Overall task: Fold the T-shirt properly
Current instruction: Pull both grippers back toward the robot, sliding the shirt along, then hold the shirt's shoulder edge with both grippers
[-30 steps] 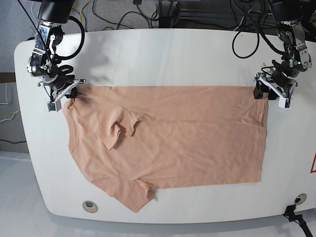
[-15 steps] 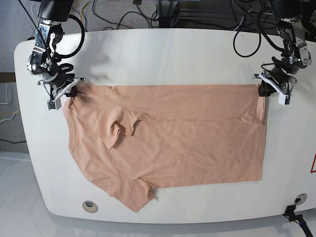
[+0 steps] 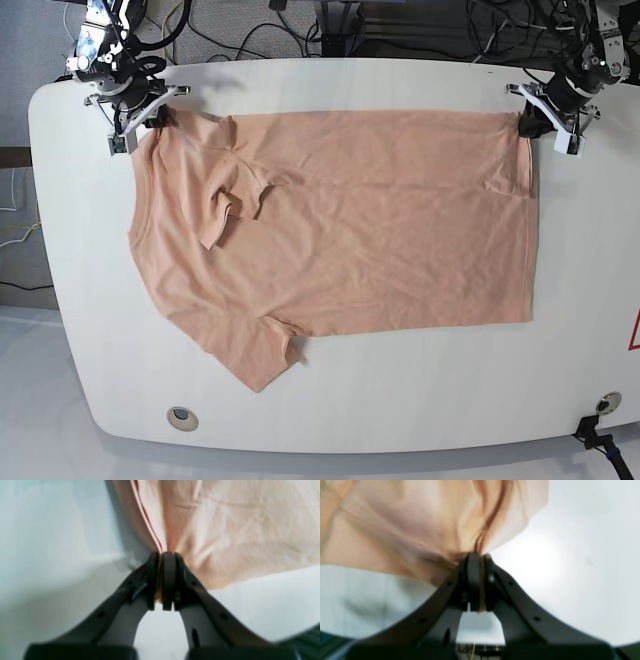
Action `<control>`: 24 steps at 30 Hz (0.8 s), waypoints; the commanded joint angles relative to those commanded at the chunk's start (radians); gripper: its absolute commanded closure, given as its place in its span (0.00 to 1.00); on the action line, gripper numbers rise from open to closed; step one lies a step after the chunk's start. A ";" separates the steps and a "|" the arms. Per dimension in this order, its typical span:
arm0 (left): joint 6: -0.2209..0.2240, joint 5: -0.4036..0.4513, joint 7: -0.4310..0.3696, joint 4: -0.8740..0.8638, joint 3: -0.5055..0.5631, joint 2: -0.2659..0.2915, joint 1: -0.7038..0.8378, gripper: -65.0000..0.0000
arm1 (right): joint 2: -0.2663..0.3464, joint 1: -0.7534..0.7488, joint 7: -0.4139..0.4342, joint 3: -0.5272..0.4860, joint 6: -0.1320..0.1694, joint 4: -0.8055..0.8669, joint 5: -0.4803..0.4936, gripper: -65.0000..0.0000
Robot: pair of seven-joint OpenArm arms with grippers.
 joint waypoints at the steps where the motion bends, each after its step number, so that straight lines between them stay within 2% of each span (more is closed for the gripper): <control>1: 0.000 0.000 -0.002 0.009 -0.009 0.000 0.018 1.00 | 0.002 -0.012 0.000 0.000 0.000 0.000 0.003 1.00; 4: 0.000 0.000 -0.002 0.028 -0.063 0.000 0.055 1.00 | 0.000 -0.034 0.000 0.000 0.000 0.000 0.003 1.00; 8: 0.000 0.000 -0.002 0.028 -0.071 -0.003 0.058 1.00 | 0.000 -0.035 0.000 0.000 0.000 0.000 -0.003 1.00; 11: 0.000 0.000 -0.002 0.026 -0.071 -0.040 0.055 1.00 | 0.000 -0.035 0.000 0.000 0.000 0.002 -0.003 1.00; 20: 0.000 0.000 -0.002 0.023 -0.072 -0.077 0.052 1.00 | 0.023 -0.037 0.000 -0.002 0.000 0.002 -0.008 1.00; 24: 0.000 0.000 -0.002 0.026 -0.072 -0.078 0.044 1.00 | 0.021 -0.034 0.000 -0.002 0.000 0.002 -0.080 1.00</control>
